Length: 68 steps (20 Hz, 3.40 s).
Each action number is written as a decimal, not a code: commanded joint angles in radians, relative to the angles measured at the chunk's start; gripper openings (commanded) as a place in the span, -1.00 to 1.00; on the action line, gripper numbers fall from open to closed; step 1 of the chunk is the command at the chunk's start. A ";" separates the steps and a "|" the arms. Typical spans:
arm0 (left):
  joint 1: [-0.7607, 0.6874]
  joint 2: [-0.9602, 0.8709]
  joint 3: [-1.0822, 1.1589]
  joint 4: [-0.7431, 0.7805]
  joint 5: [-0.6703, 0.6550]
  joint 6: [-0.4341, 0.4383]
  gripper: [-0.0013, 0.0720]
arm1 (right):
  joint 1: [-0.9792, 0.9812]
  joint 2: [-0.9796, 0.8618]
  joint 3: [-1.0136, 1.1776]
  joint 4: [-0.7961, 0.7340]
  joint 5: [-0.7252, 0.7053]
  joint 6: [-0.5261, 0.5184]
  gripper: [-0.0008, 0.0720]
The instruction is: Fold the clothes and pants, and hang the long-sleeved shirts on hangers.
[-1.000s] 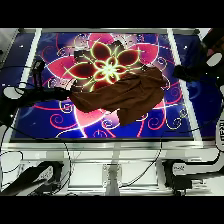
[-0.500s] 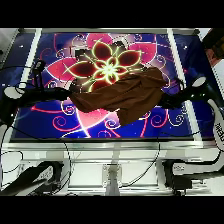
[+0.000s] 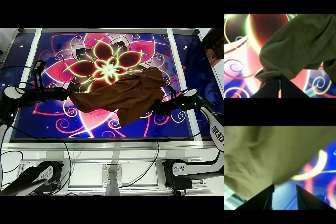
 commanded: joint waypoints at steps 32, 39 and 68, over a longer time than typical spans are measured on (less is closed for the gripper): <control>0.015 0.792 0.103 0.057 0.845 0.000 -0.92 | -0.069 0.955 0.768 -0.137 0.155 0.092 -0.94; 0.015 0.661 0.101 0.057 0.777 0.000 -0.92 | -0.069 0.817 0.768 -0.169 0.211 0.108 -0.94; -0.113 -0.225 0.102 -0.217 0.942 0.101 0.96 | -0.171 -0.113 0.770 -0.409 0.148 0.229 0.25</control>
